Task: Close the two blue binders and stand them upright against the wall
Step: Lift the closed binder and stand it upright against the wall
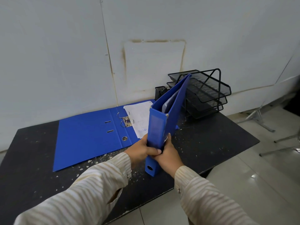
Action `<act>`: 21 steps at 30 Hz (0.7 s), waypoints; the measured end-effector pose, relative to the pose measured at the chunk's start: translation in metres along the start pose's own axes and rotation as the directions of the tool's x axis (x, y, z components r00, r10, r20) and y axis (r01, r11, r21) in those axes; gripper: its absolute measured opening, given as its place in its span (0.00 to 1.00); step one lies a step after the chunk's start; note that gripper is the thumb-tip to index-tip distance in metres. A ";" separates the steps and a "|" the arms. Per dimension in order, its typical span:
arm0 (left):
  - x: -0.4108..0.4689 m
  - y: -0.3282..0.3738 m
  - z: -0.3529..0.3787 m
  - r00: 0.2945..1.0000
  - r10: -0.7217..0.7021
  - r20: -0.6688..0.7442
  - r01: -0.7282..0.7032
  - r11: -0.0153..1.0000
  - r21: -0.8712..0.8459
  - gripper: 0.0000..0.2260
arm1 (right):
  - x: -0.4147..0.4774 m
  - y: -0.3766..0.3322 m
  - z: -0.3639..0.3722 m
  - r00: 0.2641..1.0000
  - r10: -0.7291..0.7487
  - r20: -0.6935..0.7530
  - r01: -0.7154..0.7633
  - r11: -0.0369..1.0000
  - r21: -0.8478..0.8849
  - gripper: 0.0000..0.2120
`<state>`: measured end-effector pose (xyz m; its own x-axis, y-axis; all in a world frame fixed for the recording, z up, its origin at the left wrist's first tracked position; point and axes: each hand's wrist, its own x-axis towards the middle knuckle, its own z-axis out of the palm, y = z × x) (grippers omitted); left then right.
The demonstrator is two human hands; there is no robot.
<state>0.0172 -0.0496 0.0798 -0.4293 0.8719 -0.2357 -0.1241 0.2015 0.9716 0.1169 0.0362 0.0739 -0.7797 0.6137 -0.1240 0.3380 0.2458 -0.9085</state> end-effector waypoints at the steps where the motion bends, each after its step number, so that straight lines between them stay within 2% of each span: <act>1: 0.000 -0.001 -0.001 1.000 -0.007 -0.003 0.007 1.000 -0.010 0.29 | 0.000 -0.001 0.001 1.000 -0.002 0.006 0.002 1.000 -0.005 0.33; 6: 0.000 -0.004 -0.005 0.999 -0.025 -0.031 0.024 0.998 -0.049 0.30 | 0.004 -0.003 0.009 1.000 0.007 0.007 -0.007 1.000 -0.028 0.35; 9: 0.000 -0.005 -0.005 0.999 -0.025 -0.040 0.023 0.998 -0.062 0.27 | 0.006 -0.001 0.013 1.000 0.024 -0.007 -0.024 0.999 -0.045 0.35; 15: -0.004 -0.010 -0.006 0.999 -0.012 -0.033 0.009 0.995 -0.096 0.25 | 0.006 -0.001 0.018 0.998 0.061 -0.013 -0.062 0.994 -0.095 0.37; 21: -0.012 -0.013 -0.010 0.995 0.039 -0.091 -0.056 0.980 -0.189 0.26 | 0.005 -0.015 0.025 1.000 0.018 -0.009 -0.020 0.984 -0.180 0.36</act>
<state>0.0148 -0.0674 0.0701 -0.5136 0.8347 -0.1987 -0.2668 0.0647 0.9616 0.0954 0.0169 0.0769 -0.7687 0.6248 -0.1372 0.4424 0.3644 -0.8194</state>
